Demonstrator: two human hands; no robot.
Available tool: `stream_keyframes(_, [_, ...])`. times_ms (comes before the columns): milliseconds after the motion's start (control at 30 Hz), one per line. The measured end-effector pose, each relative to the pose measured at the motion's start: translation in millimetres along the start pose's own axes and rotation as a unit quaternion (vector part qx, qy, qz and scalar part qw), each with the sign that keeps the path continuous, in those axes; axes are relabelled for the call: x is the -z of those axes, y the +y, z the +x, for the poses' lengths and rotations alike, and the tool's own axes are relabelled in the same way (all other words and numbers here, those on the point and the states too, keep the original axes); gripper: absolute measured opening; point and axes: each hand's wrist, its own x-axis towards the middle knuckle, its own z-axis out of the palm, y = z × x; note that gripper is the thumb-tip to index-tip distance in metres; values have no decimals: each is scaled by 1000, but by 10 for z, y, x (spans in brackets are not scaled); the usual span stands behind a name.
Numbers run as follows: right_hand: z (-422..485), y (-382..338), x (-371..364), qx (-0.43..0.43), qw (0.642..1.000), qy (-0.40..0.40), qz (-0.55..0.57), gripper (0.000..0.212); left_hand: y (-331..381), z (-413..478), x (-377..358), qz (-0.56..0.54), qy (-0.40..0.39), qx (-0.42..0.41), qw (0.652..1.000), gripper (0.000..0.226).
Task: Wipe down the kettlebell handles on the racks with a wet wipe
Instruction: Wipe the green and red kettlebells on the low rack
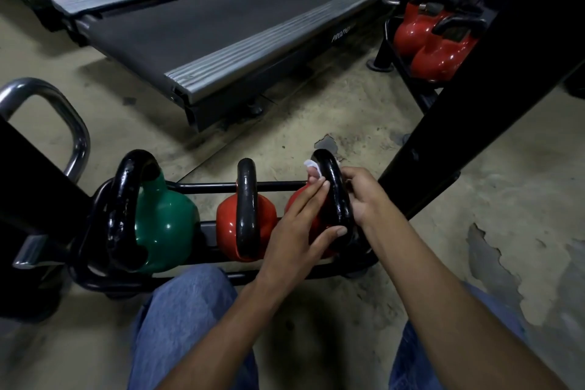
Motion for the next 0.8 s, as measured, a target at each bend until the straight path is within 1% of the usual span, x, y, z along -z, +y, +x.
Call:
stream_keyframes(33, [-48, 25, 8, 24, 1000, 14, -11, 36, -1, 1, 0, -4, -1, 1, 1000, 76])
stream_keyframes(67, [-90, 57, 0, 71, 996, 47, -39, 31, 0, 3, 1, -7, -2, 2, 1000, 76])
stream_keyframes(100, [-119, 75, -16, 142, 980, 99, -97, 23, -4, 6, 3, -5, -1, 0, 1000, 76])
stream_keyframes(133, [-136, 63, -55, 216, 945, 149, -194, 18, -6, 10, 6, -1, 0, -2, 1000, 76])
stream_keyframes(167, [-133, 19, -109, 273, 893, 182, -310, 16, -5, 8, 7, 2, 1, -3, 1000, 76])
stream_keyframes(200, [-107, -42, -168, 310, 833, 186, -419, 19, 0, 7, 8, 1, 1, -2, 1000, 76])
stream_keyframes(233, [-76, -129, -238, 325, 776, 171, -513, 22, 7, 3, 10, 0, 2, 1, 1000, 76])
stream_keyframes(267, [-45, -222, -313, 323, 726, 141, -591, 22, 12, 2, 13, -2, 3, 4, 1000, 76])
stream_keyframes(300, [-21, -309, -391, 315, 668, 105, -666, 21, 17, 0, 14, -2, 4, 5, 1000, 76])
stream_keyframes(333, [-2, -372, -444, 304, 599, 68, -737, 21, 23, -1, 13, -2, 2, 6, 1000, 76])
stream_keyframes(400, [-32, -410, -495, 296, 456, 15, -839, 19, 24, -6, 5, 1, -3, 9, 1000, 76])
stream_keyframes(433, [-91, -396, -481, 301, 404, 6, -864, 18, 18, -5, 3, 4, -2, 8, 1000, 76])
stream_keyframes(467, [-163, -366, -431, 316, 376, 12, -871, 19, 9, -5, 4, 6, 2, 5, 1000, 76])
stream_keyframes(500, [-233, -329, -356, 338, 375, 32, -862, 20, 1, -6, 4, 6, 9, 0, 1000, 75])
stream_keyframes(533, [-287, -297, -264, 368, 405, 56, -835, 19, -8, -4, 5, 8, 15, -4, 1000, 75])
stream_keyframes(567, [-360, -259, -191, 395, 458, 88, -791, 16, -13, -5, 5, 11, 18, -10, 1000, 75])
stream_keyframes(600, [-385, -213, -105, 407, 529, 121, -735, 13, -16, -7, 4, 12, 19, -16, 1000, 75])
stream_keyframes(633, [-416, -155, -73, 397, 606, 149, -674, 11, -15, -13, 2, 11, 21, -19, 1000, 74])
stream_keyframes(667, [-425, -84, -67, 368, 681, 170, -610, 13, -14, -21, 1, 10, 22, -21, 1000, 74])
stream_keyframes(733, [-322, -1, -81, 285, 833, 170, -443, 18, -17, -35, 1, 9, 21, -22, 999, 72])
stream_keyframes(767, [-237, -4, -98, 218, 902, 158, -337, 20, -24, -44, 0, 10, 21, -22, 999, 72])
stream_keyframes(800, [-169, -21, -135, 150, 953, 133, -226, 22, -29, -53, -5, 11, 22, -23, 999, 71])
